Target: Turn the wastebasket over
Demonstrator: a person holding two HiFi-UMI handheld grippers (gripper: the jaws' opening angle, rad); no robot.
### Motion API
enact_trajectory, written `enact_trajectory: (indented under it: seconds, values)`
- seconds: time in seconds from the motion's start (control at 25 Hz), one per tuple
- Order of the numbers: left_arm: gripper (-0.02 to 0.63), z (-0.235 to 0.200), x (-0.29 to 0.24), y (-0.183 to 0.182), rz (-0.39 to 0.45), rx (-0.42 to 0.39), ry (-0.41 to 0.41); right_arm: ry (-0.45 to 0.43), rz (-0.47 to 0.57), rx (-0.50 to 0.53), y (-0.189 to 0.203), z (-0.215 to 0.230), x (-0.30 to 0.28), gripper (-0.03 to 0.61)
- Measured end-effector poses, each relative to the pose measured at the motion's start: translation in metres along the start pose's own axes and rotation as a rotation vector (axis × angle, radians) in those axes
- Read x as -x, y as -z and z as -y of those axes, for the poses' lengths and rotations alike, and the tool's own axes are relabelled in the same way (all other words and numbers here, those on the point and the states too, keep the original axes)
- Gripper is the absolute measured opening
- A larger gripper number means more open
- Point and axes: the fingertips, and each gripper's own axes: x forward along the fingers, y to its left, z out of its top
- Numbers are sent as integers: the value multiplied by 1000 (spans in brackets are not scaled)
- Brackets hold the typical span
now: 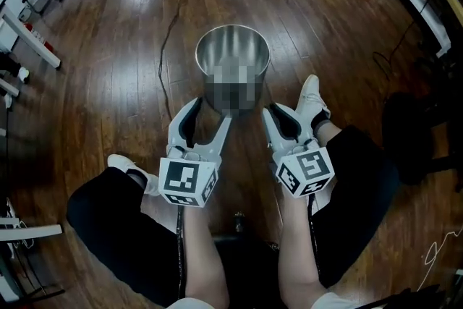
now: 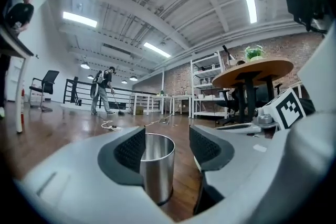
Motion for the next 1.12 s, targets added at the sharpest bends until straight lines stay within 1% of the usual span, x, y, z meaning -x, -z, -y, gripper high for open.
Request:
enact_trajectory:
  seconds: [0.04, 0.12, 0.24, 0.32, 0.4, 0.48, 0.6, 0.76, 0.96, 1.12]
  values:
    - [287, 4, 14, -3, 5, -22, -8, 8, 6, 2, -1, -9, 14, 54]
    - [287, 12, 45, -9, 21, -45, -25, 25, 10, -4, 0, -26, 42, 120]
    - [296, 21, 94, -22, 58, -35, -42, 59, 27, 1, -4, -55, 79, 206]
    - [308, 28, 123, -22, 71, -24, -40, 81, 31, 22, -5, -75, 101, 240]
    - [327, 40, 150, -12, 59, -18, -27, 103, 28, 50, -3, -97, 126, 268]
    - [347, 54, 176, -8, 52, -25, -7, 132, 28, 79, -2, -117, 152, 273]
    - [345, 70, 214, -10, 65, -32, 21, 161, 16, 131, -3, -148, 182, 273]
    - [344, 88, 262, -13, 70, -55, 50, 200, 5, 167, -6, -181, 222, 273]
    - [336, 96, 316, -12, 73, -63, 57, 227, 13, 165, -5, -220, 255, 272]
    - [327, 104, 356, -23, 107, -67, 71, 222, 25, 167, -7, -255, 277, 272]
